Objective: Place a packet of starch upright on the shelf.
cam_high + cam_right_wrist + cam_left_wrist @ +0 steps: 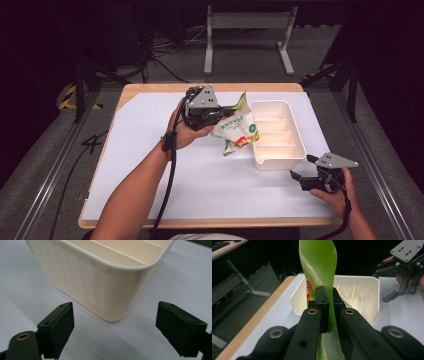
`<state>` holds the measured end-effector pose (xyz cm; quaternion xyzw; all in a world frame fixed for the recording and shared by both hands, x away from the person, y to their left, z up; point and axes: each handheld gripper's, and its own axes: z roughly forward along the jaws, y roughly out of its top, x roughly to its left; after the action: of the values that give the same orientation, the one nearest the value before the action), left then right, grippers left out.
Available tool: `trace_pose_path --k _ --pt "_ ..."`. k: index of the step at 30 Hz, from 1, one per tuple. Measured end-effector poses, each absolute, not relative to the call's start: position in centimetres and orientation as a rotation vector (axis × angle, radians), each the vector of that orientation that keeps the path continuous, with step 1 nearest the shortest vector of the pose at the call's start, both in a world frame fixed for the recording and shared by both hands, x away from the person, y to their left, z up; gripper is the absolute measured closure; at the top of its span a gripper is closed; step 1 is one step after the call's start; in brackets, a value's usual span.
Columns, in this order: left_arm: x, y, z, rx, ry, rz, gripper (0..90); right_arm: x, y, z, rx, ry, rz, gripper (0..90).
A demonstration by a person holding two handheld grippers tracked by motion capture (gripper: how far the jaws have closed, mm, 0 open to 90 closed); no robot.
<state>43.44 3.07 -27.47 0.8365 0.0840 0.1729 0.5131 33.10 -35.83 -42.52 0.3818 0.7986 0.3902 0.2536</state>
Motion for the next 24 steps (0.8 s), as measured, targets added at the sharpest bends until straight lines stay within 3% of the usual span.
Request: trace_pose_path --k 24 --pt "47.2 -4.0 -27.6 2.001 0.064 0.387 89.6 32.9 -36.3 -42.6 1.043 2.157 1.075 15.2"
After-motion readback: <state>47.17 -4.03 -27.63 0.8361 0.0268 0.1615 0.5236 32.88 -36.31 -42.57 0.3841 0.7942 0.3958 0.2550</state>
